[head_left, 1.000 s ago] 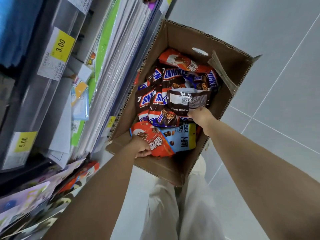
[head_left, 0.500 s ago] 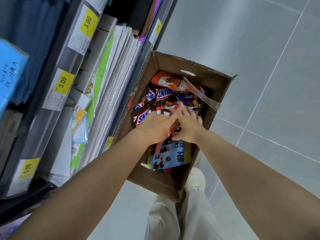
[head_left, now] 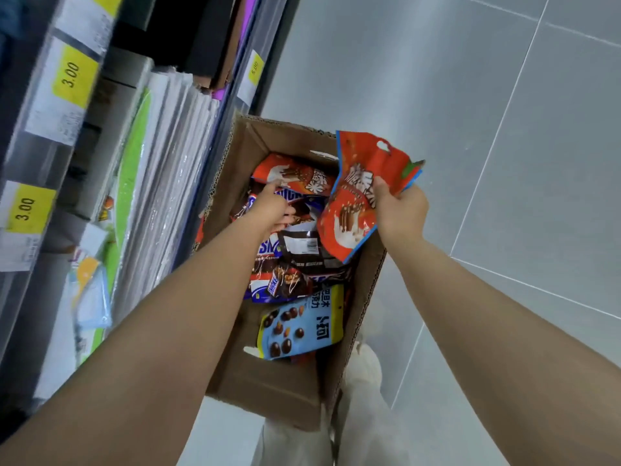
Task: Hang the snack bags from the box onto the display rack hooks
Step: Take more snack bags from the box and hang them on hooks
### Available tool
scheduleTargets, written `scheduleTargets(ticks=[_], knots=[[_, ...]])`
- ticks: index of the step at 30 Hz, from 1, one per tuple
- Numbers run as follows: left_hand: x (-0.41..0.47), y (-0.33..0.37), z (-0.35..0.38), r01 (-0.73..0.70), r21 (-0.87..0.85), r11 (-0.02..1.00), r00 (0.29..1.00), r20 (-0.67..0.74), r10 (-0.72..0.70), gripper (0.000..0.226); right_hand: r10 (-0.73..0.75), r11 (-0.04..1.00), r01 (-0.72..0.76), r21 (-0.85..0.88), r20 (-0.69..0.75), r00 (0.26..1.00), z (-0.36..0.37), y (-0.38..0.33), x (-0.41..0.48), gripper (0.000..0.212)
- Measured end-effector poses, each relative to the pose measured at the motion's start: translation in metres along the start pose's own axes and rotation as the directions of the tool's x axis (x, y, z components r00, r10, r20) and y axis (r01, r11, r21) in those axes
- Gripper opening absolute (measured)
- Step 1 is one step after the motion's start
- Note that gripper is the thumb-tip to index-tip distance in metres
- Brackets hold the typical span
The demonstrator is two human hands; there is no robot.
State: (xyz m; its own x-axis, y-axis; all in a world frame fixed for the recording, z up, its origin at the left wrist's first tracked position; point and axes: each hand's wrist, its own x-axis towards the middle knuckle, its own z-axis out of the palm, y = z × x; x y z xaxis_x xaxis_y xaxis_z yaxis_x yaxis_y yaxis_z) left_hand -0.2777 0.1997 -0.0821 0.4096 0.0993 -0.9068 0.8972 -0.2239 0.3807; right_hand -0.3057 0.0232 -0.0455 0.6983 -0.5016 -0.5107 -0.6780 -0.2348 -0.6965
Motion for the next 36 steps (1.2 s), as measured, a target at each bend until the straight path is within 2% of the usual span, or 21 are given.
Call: scheduleTargets(ticks=[2, 6, 9, 13, 15, 17, 20, 22, 25, 26, 29, 30, 32, 36], knots=[[0.011, 0.003, 0.004, -0.027, 0.054, 0.998, 1.0, 0.018, 0.026, 0.068, -0.018, 0.999, 0.019, 0.045, -0.036, 0.999, -0.001, 0.001, 0.004, 0.024], [0.024, 0.006, 0.031, -0.054, 0.168, 0.984, 0.993, 0.109, 0.036, 0.074, -0.057, 0.994, 0.055, 0.095, 0.023, 0.998, 0.0, 0.003, 0.001, 0.021], [0.023, 0.006, 0.045, -0.05, 0.179, 0.983, 0.991, 0.135, 0.025, 0.044, -0.03, 0.99, 0.019, 0.136, 0.078, 0.997, 0.002, 0.007, 0.004, 0.019], [0.008, 0.013, 0.034, -0.035, 0.162, 0.986, 0.999, -0.01, 0.037, 0.018, -0.005, 0.989, -0.019, 0.147, 0.159, 0.987, -0.004, 0.001, 0.006, 0.01], [0.001, 0.014, 0.02, -0.041, 0.167, 0.985, 0.998, -0.046, 0.049, 0.022, 0.005, 0.991, -0.027, 0.132, 0.167, 0.986, -0.013, -0.007, 0.006, 0.007], [-0.015, 0.018, 0.002, -0.059, 0.156, 0.986, 0.995, -0.07, 0.07, 0.015, 0.012, 0.993, -0.034, 0.115, 0.18, 0.984, -0.025, -0.022, 0.0, 0.01], [-0.043, 0.027, -0.02, -0.024, 0.275, 0.961, 0.971, -0.221, 0.088, 0.057, 0.006, 0.996, -0.025, 0.082, 0.217, 0.976, -0.037, -0.051, -0.017, 0.005], [-0.071, 0.035, -0.028, 0.014, 0.407, 0.913, 0.951, -0.287, 0.113, 0.074, -0.021, 0.997, 0.002, 0.074, 0.248, 0.969, -0.045, -0.073, -0.033, 0.005], [-0.114, 0.043, -0.04, 0.03, 0.599, 0.8, 0.943, -0.282, 0.176, 0.077, -0.051, 0.997, 0.031, 0.073, 0.288, 0.956, -0.056, -0.106, -0.06, 0.012], [-0.132, 0.045, -0.048, 0.031, 0.63, 0.776, 0.947, -0.267, 0.179, 0.072, -0.072, 0.996, 0.052, 0.074, 0.301, 0.951, -0.061, -0.118, -0.071, 0.014], [-0.188, 0.052, -0.075, -0.002, 0.75, 0.661, 0.958, -0.188, 0.216, 0.035, -0.145, 0.989, 0.14, 0.039, 0.315, 0.938, -0.077, -0.158, -0.106, 0.018], [-0.209, 0.056, -0.085, -0.031, 0.757, 0.652, 0.95, -0.179, 0.254, 0.026, -0.175, 0.984, 0.171, 0.04, 0.323, 0.93, -0.082, -0.173, -0.118, 0.02], [-0.254, 0.064, -0.103, -0.126, 0.765, 0.632, 0.916, -0.155, 0.37, 0.022, -0.227, 0.972, 0.232, 0.03, 0.351, 0.908, -0.096, -0.203, -0.146, 0.02], [-0.35, 0.073, -0.13, -0.295, 0.856, 0.424, 0.808, -0.012, 0.589, 0.027, -0.328, 0.938, 0.345, 0.018, 0.365, 0.872, -0.132, -0.246, -0.211, 0.021]])
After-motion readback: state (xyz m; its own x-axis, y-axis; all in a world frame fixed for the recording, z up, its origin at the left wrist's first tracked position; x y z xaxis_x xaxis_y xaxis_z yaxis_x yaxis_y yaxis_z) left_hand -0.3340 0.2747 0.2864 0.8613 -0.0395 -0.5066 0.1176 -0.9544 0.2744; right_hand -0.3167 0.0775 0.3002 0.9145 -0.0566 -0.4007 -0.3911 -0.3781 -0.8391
